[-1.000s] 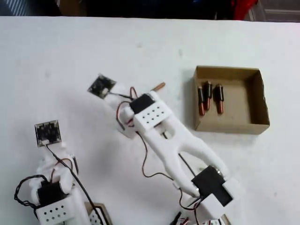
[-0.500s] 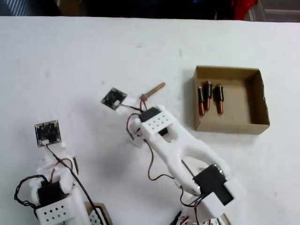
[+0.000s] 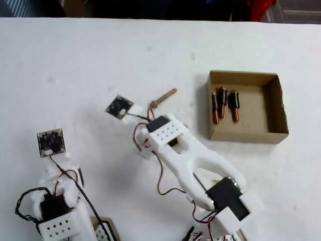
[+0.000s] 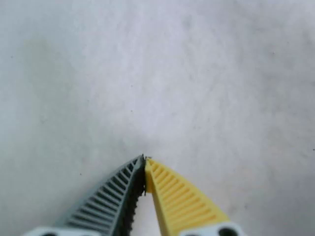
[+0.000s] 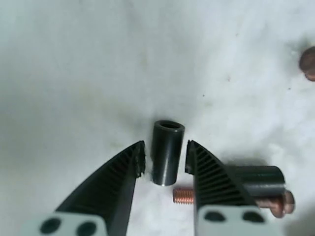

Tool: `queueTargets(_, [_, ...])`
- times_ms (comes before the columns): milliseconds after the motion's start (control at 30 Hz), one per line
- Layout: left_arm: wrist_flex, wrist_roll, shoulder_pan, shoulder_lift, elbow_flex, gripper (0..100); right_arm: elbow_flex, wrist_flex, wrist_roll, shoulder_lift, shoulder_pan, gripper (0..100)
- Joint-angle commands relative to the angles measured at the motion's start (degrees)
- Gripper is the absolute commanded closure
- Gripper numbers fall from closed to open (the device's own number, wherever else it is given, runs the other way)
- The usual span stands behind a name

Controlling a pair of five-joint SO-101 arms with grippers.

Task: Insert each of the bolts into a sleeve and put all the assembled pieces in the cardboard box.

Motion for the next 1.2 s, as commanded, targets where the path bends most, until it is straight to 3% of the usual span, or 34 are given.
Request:
queueTargets(0, [0.4,-0.2,-0.3,-0.5,-0.1,98,-4.8,0.3,-0.3,2.8,-0.2,88.5])
queueTargets(433, [0.4,-0.2,-0.3,-0.5,-0.1,98,-9.2,1.8,-0.5,10.2,0.6,88.8])
queueTargets(700, [0.4,-0.2,-0.3,-0.5,-0.1,98,-9.4,1.8,-0.5,11.5,0.7,97.8])
queueTargets(1167, [0.4,-0.1,-0.2,-0.5,-0.1,98,-9.4,12.5,-0.5,-11.4,0.7,98.2])
